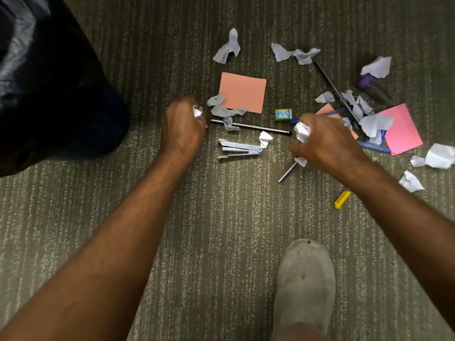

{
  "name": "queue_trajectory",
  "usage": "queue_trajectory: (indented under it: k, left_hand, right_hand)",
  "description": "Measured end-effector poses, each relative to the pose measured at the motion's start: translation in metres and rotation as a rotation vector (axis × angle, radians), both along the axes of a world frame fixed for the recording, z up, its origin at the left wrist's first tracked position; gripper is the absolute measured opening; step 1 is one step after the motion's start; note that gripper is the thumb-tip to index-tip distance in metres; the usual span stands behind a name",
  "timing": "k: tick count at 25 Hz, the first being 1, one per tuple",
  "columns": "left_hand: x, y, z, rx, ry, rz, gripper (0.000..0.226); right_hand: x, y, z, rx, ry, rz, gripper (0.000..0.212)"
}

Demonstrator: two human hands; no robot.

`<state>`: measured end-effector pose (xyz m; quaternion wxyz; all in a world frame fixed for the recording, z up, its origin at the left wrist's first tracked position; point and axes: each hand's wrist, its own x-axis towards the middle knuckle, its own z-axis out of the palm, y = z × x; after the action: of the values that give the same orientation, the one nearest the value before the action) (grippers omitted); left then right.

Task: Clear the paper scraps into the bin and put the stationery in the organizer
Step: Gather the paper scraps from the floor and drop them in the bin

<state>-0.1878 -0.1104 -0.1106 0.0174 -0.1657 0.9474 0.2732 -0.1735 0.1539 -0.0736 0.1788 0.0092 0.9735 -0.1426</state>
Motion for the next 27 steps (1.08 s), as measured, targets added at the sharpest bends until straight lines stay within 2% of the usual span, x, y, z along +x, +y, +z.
queue_trajectory:
  k: [3, 5, 7, 9, 11, 13, 15, 18, 22, 24, 27]
  left_hand:
    - [0.003, 0.002, 0.003, 0.088, 0.058, 0.092, 0.025]
    - [-0.001, 0.004, 0.005, 0.131, 0.073, 0.07, 0.028]
    - [-0.008, 0.007, 0.006, 0.124, 0.064, 0.017, 0.027]
    - [-0.016, 0.012, 0.005, 0.088, 0.035, -0.051, 0.021]
    - [-0.022, 0.016, 0.002, 0.065, -0.006, -0.106, 0.025]
    - [-0.026, 0.018, -0.002, 0.04, -0.018, -0.106, 0.024]
    - [-0.028, 0.02, -0.005, 0.022, -0.01, -0.093, 0.02]
    - [-0.027, 0.022, -0.005, -0.009, 0.01, -0.121, 0.021]
    - [-0.029, 0.019, -0.004, 0.025, 0.004, -0.18, 0.022]
    - [-0.029, 0.02, -0.003, 0.0, -0.018, -0.179, 0.021]
    - [-0.027, 0.02, -0.003, -0.018, -0.019, -0.19, 0.019]
  right_hand:
    - [0.0, -0.013, 0.006, -0.152, 0.038, 0.075, 0.028]
    - [0.001, -0.022, 0.004, -0.195, 0.008, 0.167, 0.052]
    - [0.002, -0.029, -0.003, -0.151, -0.013, 0.248, 0.064]
    - [0.003, -0.032, -0.01, -0.092, -0.007, 0.277, 0.058]
    - [0.004, -0.03, -0.015, -0.078, 0.015, 0.261, 0.04]
    - [0.006, -0.026, -0.018, -0.104, 0.041, 0.251, 0.024]
    - [0.009, -0.02, -0.02, -0.158, 0.064, 0.227, 0.018]
    - [0.009, -0.008, -0.018, -0.279, 0.099, 0.092, 0.019]
    - [0.006, 0.001, -0.016, -0.388, 0.075, -0.143, 0.032]
    - [0.003, -0.001, -0.016, -0.421, 0.051, -0.237, 0.027]
    - [-0.002, -0.013, -0.011, -0.455, 0.063, -0.21, 0.018]
